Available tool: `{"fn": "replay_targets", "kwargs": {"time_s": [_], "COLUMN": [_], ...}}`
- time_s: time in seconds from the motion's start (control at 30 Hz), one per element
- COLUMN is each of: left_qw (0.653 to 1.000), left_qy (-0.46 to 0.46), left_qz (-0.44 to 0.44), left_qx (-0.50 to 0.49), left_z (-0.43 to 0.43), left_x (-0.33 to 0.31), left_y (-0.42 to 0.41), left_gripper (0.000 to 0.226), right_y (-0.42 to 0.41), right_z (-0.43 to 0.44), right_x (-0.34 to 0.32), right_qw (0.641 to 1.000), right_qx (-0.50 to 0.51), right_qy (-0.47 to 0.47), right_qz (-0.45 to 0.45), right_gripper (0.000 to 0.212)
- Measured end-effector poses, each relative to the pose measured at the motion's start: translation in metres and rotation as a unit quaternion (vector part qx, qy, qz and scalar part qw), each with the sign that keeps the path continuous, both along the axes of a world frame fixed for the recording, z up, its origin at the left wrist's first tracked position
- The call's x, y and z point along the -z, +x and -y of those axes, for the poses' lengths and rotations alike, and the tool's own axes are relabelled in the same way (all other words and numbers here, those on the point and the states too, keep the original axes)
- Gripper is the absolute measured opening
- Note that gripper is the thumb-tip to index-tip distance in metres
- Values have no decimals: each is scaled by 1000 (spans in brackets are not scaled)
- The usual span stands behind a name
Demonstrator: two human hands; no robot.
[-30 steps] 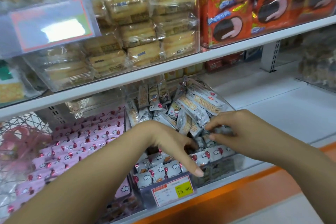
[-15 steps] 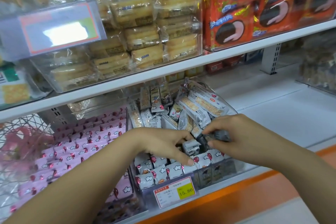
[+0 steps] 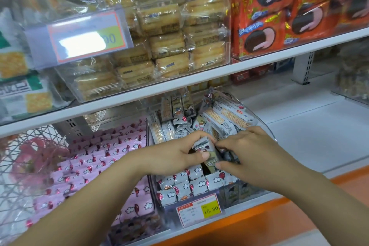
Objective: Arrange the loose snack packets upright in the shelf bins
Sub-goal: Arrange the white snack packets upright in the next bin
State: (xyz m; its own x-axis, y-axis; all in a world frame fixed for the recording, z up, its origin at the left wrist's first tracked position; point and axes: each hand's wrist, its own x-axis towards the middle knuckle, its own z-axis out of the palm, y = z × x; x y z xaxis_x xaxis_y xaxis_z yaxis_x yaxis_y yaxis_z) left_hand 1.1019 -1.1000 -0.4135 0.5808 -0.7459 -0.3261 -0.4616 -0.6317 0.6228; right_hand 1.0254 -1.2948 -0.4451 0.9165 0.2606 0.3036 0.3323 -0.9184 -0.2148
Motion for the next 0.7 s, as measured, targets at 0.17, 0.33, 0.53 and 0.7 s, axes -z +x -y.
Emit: {"fn": "replay_targets", "kwargs": {"time_s": [0.17,0.33,0.53,0.7], "left_qw": [1000,1000,999,995], "left_qy": [-1,4,43,53], "left_qz": [3,15,2,80], "left_qx": [4,12,-7,-12], "left_z": [-1,-5,-8,-11], "left_x": [-2,-3,1,6], "left_y": [-3,1,-5,-10], "left_gripper": [30,39,46,31], "right_y": [6,4,0,0], "right_z": [-6,-2,14,12], "right_x": [3,0,-16,-21], "right_qw": [1000,994,979,980], "right_qx": [7,-11,1,28], "right_qy": [-1,104,203,197], "right_qz": [-1,-3,31,-16], "right_gripper": [26,15,31,48]}}
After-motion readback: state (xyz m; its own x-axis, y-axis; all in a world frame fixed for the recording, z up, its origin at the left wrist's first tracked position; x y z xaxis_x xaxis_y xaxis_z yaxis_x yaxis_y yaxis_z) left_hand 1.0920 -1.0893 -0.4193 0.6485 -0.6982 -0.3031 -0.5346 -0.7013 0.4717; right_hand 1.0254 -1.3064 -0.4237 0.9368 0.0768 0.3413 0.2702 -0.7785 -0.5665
